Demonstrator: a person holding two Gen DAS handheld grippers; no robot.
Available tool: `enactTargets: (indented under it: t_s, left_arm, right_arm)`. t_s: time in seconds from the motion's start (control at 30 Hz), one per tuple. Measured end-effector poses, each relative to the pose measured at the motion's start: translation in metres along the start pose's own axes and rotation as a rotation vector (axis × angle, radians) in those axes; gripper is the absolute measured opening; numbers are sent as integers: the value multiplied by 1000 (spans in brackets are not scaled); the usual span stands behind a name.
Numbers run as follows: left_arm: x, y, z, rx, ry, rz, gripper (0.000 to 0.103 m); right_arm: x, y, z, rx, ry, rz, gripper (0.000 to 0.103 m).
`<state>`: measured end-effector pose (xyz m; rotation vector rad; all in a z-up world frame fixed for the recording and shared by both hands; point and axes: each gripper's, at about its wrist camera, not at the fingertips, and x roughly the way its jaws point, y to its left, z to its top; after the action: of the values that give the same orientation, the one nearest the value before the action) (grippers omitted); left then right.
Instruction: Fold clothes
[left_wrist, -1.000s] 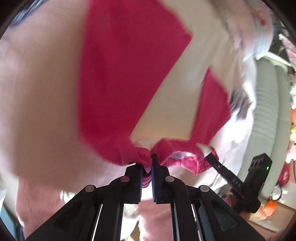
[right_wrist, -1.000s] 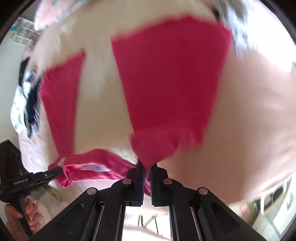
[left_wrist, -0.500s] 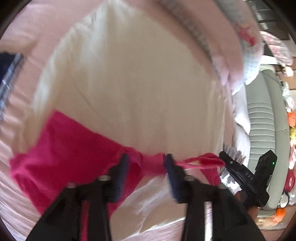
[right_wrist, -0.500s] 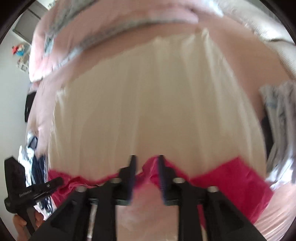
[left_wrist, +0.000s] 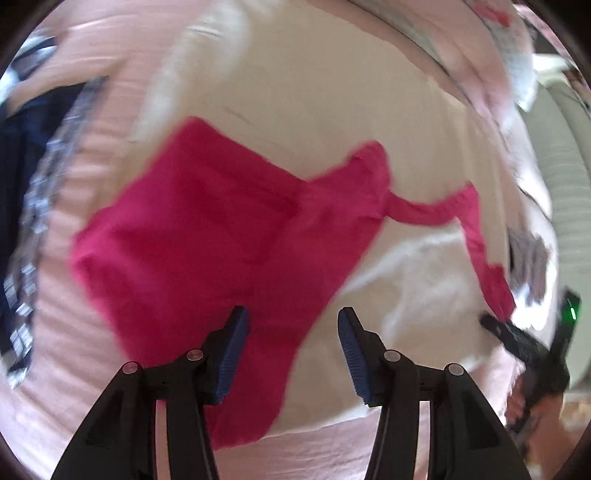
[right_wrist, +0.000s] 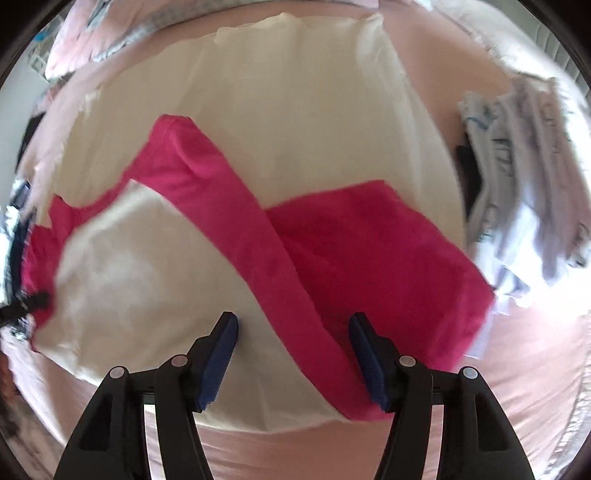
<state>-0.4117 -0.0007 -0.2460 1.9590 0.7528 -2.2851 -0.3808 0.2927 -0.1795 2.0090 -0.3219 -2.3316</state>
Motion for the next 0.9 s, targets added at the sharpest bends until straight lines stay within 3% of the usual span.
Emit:
enactTargets:
  t_s: [0.07,0.13,0.2,0.27,0.3,0.37,0.5,0.63,0.8,0.87,0.9]
  left_arm:
    - [-8,12,-6,-50,-16,-20,47]
    - [-7,22,-13,-69,31,-68,47]
    - [-2,31,-17,-20,85,-79,47]
    - [3,39,-22,31,139,-88,37]
    - [3,44,-19,34,150,-114,29]
    - [3,53,-12,35,167,-170,21]
    - [-14,87,10,-37,111,-234,18]
    - [-25,74,2,79,148,-222,18]
    - [-9,38,-32,219,229,-142,22]
    - [-5,35,-40,248,207,-108,22]
    - [-3,38,-42,251,202,-99,21]
  right_arm:
    - [-2,1,-9,-22,6,-10,62]
    - [-3,2,-18,-44,13,-19,62]
    - [-5,2,-28,-66,19,-29,62]
    - [-7,3,-37,-88,26,-38,62]
    - [-8,4,-41,-99,29,-43,61]
    - [-9,4,-51,-121,35,-53,60]
    - [-21,5,-57,-177,23,-38,59]
    - [-39,-17,-41,-87,-66,75,59]
    - [-18,-28,-23,-59,13,270,59]
    - [-5,-20,-10,-102,89,313,59]
    - [0,-11,-12,-132,114,288,59]
